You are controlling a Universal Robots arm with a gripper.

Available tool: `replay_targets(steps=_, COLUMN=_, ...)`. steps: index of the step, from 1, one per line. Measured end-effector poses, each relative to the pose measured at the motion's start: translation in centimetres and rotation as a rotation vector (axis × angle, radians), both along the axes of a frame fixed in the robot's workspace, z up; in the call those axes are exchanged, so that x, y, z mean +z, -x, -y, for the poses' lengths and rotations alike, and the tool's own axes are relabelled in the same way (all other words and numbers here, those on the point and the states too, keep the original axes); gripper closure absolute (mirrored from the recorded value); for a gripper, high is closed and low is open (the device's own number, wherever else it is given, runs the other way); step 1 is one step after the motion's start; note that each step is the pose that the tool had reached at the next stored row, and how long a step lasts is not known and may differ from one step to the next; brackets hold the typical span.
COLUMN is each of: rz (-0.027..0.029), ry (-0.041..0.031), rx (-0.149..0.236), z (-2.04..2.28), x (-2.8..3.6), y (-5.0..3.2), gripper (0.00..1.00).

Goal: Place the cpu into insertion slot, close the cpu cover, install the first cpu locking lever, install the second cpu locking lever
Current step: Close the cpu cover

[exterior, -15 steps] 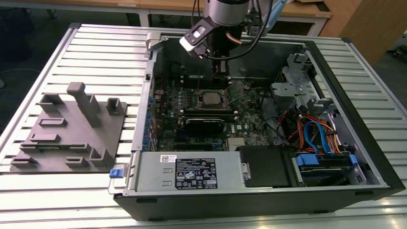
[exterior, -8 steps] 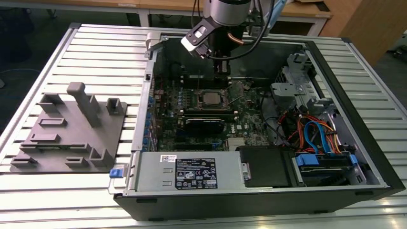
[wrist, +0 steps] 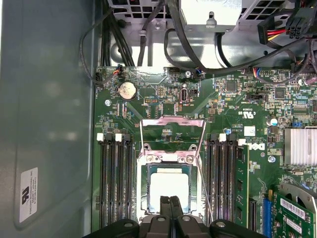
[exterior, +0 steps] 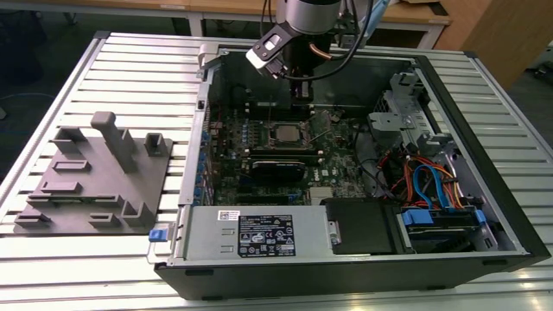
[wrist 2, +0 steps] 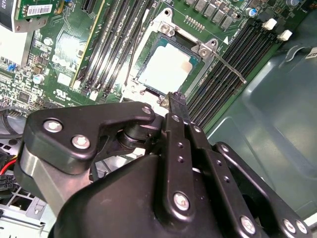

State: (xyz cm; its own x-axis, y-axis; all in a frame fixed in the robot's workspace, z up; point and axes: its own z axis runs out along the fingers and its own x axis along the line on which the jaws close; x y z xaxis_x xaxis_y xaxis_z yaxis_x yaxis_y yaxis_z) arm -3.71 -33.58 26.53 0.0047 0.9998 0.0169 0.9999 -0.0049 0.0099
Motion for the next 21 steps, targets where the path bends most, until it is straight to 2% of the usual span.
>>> replay_targets(steps=6, rz=0.0000, ry=0.0000, rx=0.000, z=0.00, x=0.01, y=-0.02, gripper=0.90)
replay_targets(steps=17, rz=0.0000, ry=0.0000, rx=0.000, z=0.00, x=0.00, y=-0.80, gripper=0.90)
replay_targets(steps=21, rz=-0.0002, ry=0.0002, rx=0.000, z=0.00, x=0.37, y=-0.82, gripper=0.90)
